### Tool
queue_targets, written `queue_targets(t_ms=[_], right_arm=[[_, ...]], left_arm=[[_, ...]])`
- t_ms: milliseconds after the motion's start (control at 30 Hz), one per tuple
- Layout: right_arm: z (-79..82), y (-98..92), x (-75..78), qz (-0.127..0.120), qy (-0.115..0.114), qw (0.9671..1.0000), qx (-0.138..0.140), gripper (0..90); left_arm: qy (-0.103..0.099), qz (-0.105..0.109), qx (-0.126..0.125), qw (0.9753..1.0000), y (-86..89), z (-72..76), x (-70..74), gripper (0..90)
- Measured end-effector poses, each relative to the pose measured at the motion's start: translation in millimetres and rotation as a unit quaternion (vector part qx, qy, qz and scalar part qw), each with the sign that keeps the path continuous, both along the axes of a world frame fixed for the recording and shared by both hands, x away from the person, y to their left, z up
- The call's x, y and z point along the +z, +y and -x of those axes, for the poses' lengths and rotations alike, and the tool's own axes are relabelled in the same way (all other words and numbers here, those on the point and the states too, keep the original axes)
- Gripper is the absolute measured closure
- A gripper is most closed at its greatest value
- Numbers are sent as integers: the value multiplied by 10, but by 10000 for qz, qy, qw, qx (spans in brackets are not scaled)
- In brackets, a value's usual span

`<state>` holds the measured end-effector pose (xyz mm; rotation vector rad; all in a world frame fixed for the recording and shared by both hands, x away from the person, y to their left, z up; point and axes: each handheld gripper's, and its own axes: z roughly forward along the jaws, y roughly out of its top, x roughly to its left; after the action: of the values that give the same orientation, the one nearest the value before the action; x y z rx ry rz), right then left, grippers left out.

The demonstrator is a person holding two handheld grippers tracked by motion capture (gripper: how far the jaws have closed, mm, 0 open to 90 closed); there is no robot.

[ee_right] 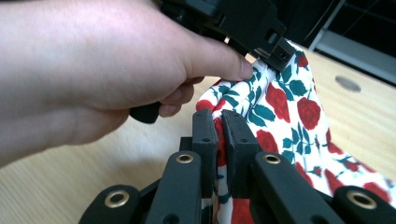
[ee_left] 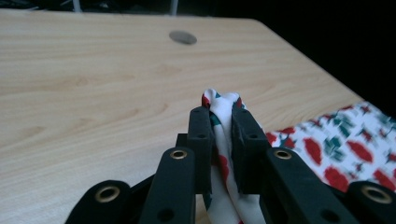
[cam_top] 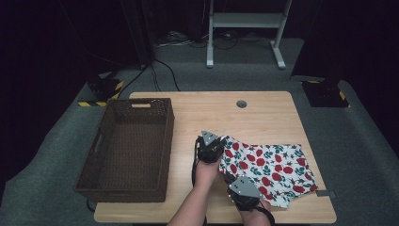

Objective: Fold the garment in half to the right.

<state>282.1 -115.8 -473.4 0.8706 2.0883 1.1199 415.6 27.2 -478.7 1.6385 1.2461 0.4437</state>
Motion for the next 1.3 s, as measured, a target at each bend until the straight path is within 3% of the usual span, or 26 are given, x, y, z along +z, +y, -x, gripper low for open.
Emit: queue_targets(t_ms=[200, 467, 600, 733, 933, 1300], right_arm=[[-23, 114, 245, -190, -165, 9996, 104, 849], [-53, 401, 509, -278, -347, 9981, 430, 849], [-94, 442, 602, -325, -411, 9975, 473, 850], [-136, 330, 662, -367, -453, 9977, 351, 849], [-199, 58, 664, -433, -411, 9982, 109, 848], [-291, -371, 378, -491, -98, 9985, -206, 847]], left_arm=[[-100, 201, 268, 9994, 188, 30, 295, 790], [-237, 108, 692, 9973, 531, 111, 653, 791], [-251, 75, 722, 9970, 578, 90, 764, 785], [-183, 35, 751, 9970, 490, 30, 800, 785], [-107, -147, 700, 9974, 161, -77, 802, 785], [117, -765, 557, 9954, -413, -238, 555, 785]])
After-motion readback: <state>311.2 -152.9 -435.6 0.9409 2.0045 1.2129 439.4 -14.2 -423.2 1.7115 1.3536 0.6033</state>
